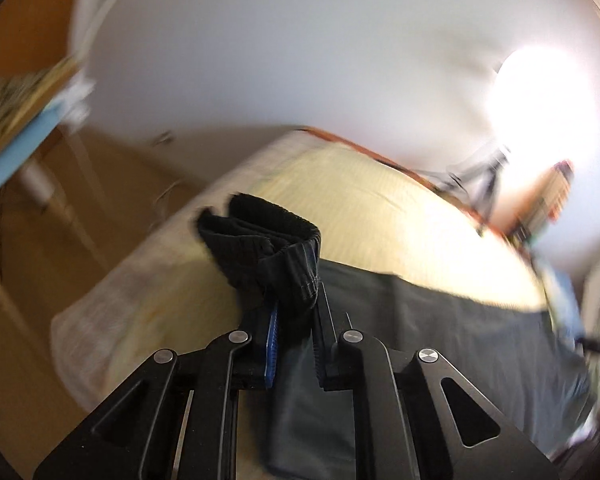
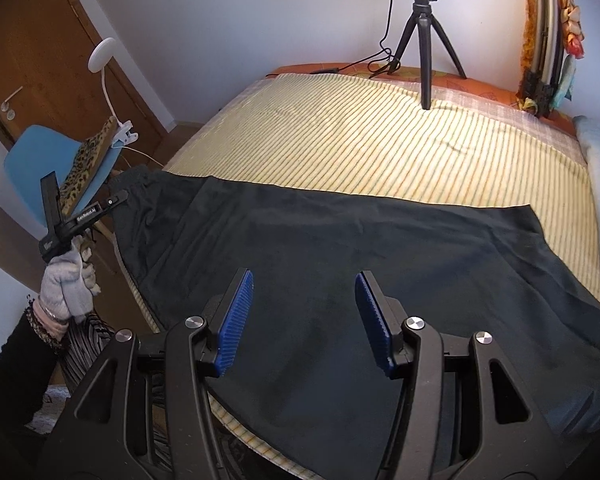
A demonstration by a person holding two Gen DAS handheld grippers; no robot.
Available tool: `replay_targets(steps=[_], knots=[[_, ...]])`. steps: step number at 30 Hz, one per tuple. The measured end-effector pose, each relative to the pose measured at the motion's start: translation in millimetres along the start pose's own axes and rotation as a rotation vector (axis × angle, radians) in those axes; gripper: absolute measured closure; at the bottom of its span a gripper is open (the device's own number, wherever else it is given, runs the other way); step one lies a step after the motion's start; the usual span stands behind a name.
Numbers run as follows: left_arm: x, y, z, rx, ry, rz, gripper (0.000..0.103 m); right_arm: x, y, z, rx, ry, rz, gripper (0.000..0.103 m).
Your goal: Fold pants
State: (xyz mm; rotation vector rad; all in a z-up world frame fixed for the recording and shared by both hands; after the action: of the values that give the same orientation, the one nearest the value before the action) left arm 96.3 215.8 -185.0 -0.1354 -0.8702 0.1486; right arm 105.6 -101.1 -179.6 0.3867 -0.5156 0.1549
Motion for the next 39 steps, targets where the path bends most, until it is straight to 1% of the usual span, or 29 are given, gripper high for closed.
replay_targets(steps=[2, 5, 7, 8, 9, 12, 15, 17, 18, 20, 22, 23, 26, 28, 29, 31, 32, 33, 34, 35, 36, 38, 39], knots=[[-4, -31, 0, -0.026, 0.005, -0.098, 0.091, 3, 2, -8, 0.040, 0.007, -0.023, 0.047], [-20, -79, -3, -0.057, 0.018, -0.255, 0.091, 9, 9, -25, 0.152, 0.017, -0.079, 0.046], [-36, -108, -4, -0.087, 0.037, -0.354, 0.091, 11, 15, -39, 0.204, 0.030, -0.100, 0.040], [-45, -123, -5, -0.091, 0.045, -0.418, 0.091, 12, 16, -46, 0.225, 0.040, -0.115, 0.036], [-54, -139, -4, -0.097, 0.048, -0.485, 0.091, 11, 18, -55, 0.257, 0.058, -0.140, 0.036], [-78, -173, -1, -0.120, 0.055, -0.621, 0.091, 6, 26, -83, 0.351, 0.135, -0.223, 0.036], [-92, -193, 1, -0.145, 0.061, -0.686, 0.091, -3, 30, -107, 0.376, 0.194, -0.268, 0.036], [-98, -203, 2, -0.146, 0.052, -0.723, 0.091, -9, 33, -120, 0.387, 0.225, -0.297, 0.036], [-102, -209, 2, -0.145, 0.047, -0.746, 0.091, -12, 36, -125, 0.407, 0.240, -0.311, 0.036], [-109, -219, 4, -0.140, 0.039, -0.804, 0.091, -14, 39, -131, 0.443, 0.253, -0.344, 0.035], [-118, -231, 5, -0.116, 0.022, -0.898, 0.091, -13, 44, -135, 0.477, 0.263, -0.372, 0.034], [-124, -238, 6, -0.099, 0.004, -0.957, 0.091, -12, 46, -137, 0.479, 0.269, -0.377, 0.031], [-137, -249, 7, -0.084, -0.014, -1.046, 0.091, -9, 48, -140, 0.455, 0.269, -0.375, 0.031], [-148, -246, 11, -0.087, -0.012, -1.060, 0.087, -9, 47, -140, 0.425, 0.277, -0.368, 0.031], [-149, -246, 12, -0.093, -0.009, -1.054, 0.087, -9, 48, -141, 0.406, 0.286, -0.362, 0.031], [-148, -245, 12, -0.101, -0.005, -1.038, 0.087, -12, 47, -144, 0.330, 0.302, -0.335, 0.031], [-148, -244, 13, -0.112, -0.001, -1.025, 0.087, -13, 48, -146, 0.308, 0.305, -0.325, 0.035], [-146, -242, 14, -0.131, 0.013, -1.002, 0.086, -13, 49, -147, 0.296, 0.301, -0.316, 0.045], [-144, -241, 16, -0.157, 0.029, -0.974, 0.084, -13, 50, -148, 0.280, 0.302, -0.303, 0.051], [-141, -237, 20, -0.201, 0.058, -0.930, 0.083, -14, 50, -149, 0.279, 0.308, -0.297, 0.063], [-135, -232, 21, -0.234, 0.080, -0.895, 0.083, -13, 49, -150, 0.290, 0.309, -0.305, 0.071], [-122, -219, 35, -0.346, 0.138, -0.766, 0.083, -13, 45, -148, 0.299, 0.296, -0.316, 0.080], [-115, -211, 39, -0.377, 0.153, -0.712, 0.083, -12, 44, -146, 0.302, 0.285, -0.311, 0.082]])
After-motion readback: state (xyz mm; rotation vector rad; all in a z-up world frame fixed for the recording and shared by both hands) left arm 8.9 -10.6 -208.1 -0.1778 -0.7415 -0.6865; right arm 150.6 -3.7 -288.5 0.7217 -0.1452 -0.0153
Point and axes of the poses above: each gripper's, at about its wrist camera, not at the fingertips, and z roughly against the way its jaws point, y to its left, x to its top, the point moved 7 cm from there along -z, roughly the way its jaws point, and after that the axes turned 7 degrees about -z, right-handed, at the moved point
